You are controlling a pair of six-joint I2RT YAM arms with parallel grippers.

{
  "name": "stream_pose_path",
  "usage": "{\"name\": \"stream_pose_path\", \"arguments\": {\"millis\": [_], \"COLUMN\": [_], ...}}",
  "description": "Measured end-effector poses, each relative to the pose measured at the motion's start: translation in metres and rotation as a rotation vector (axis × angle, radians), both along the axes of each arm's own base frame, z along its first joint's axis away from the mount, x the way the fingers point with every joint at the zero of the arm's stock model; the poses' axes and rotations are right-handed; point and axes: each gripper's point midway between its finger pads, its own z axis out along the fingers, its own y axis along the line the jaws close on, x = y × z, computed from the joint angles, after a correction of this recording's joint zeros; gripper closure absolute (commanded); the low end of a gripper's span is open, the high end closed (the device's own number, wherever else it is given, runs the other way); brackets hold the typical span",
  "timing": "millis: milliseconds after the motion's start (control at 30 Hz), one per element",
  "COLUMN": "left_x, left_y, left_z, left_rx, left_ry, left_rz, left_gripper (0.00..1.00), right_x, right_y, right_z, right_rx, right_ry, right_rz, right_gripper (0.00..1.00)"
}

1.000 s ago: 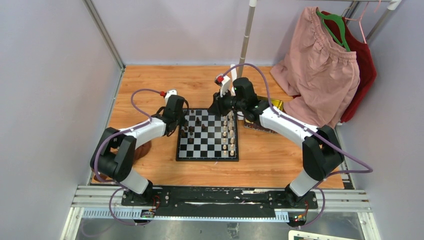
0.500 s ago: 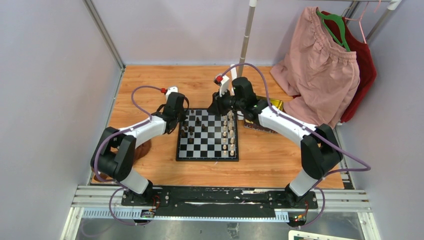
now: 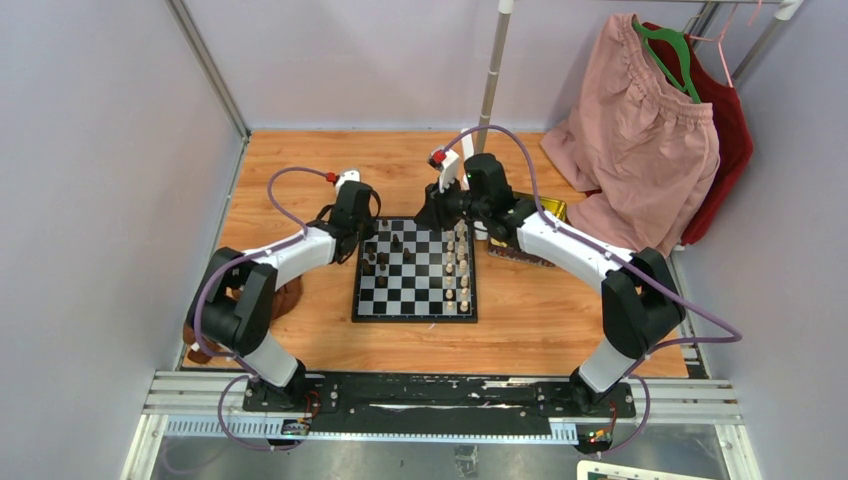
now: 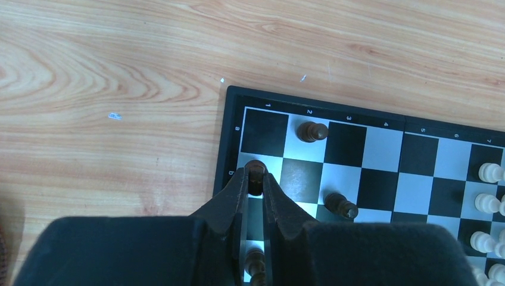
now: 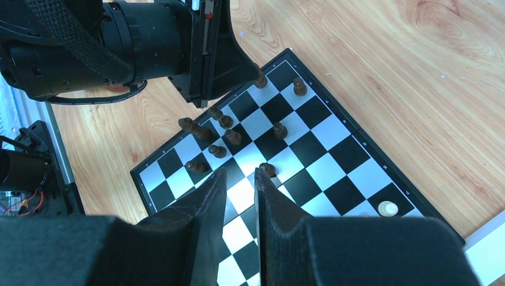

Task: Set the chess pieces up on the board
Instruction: Adjust the chess piece on the chessboard.

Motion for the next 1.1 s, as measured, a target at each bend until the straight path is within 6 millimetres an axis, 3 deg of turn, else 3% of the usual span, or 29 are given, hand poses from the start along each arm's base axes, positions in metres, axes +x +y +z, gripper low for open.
{"name": "stream_pose_path", "arguments": {"millis": [533, 767, 1100], "left_x": [-0.002, -0.002, -0.004], "left_y": [-0.003, -0.003, -0.003], "left_z": [-0.010, -0.011, -0.013], "left_rx": [0.001, 0.006, 0.010], "left_ry": [0.041, 0.054, 0.068], "left_rz": [-0.016, -0.018, -0.019], "left_gripper": [0.85, 0.80, 0.52], "right_x": [0.001, 0.002, 0.003], "right_y": [0.001, -0.001, -0.001], "right_z": [-0.004, -0.003, -0.003], "right_rx": [-0.004, -0.004, -0.004], "right_ry": [0.006, 0.006, 0.006], "right_rz": [0.000, -0.004, -0.007], "right_gripper": [0.72, 0.72, 0.72]}}
